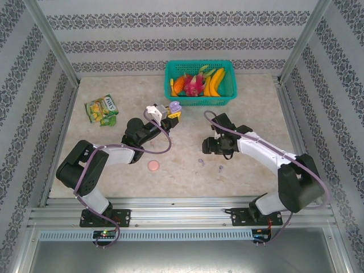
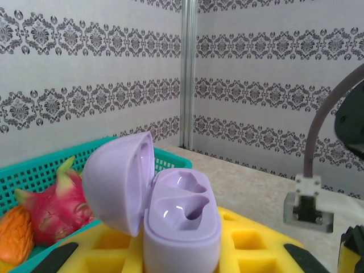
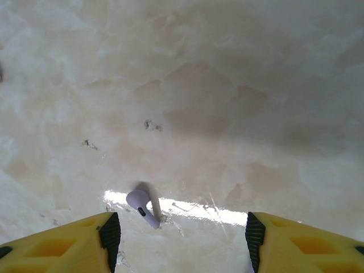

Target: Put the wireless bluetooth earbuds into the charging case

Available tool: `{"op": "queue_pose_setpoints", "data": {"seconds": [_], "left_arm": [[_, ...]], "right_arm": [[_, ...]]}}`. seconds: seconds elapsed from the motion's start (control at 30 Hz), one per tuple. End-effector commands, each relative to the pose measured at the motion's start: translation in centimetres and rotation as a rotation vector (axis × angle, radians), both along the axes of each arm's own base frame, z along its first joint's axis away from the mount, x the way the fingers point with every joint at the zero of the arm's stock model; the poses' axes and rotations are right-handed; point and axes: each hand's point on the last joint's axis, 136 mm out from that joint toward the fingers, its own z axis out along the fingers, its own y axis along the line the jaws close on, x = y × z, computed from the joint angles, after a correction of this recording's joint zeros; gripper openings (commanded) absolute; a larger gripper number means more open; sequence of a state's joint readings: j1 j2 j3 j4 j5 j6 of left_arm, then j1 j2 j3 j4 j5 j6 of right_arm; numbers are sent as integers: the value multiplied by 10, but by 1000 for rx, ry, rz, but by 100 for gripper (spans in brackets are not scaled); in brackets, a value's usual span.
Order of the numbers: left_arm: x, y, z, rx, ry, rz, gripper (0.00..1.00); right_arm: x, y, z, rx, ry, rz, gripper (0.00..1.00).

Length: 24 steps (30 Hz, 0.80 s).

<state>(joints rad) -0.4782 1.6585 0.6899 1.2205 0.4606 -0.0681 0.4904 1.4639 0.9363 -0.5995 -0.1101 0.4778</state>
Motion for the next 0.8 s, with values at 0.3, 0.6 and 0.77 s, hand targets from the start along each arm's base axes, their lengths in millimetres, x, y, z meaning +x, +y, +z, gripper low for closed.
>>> {"op": "queue_pose_setpoints", "data": {"seconds": [0.3,0.6,0.77], "left_arm": [[-3,0,35,-52,-142,-15,0],[-1,8,35,-74,-142,2,0],[-4,11,39,-76,-149,0,0]], "right_arm": [[-17,32,-19,-100,128,256,58],[-25,32,-38,-209,168,313,53],[-23,34,-46,-231,165,314,50]]}}
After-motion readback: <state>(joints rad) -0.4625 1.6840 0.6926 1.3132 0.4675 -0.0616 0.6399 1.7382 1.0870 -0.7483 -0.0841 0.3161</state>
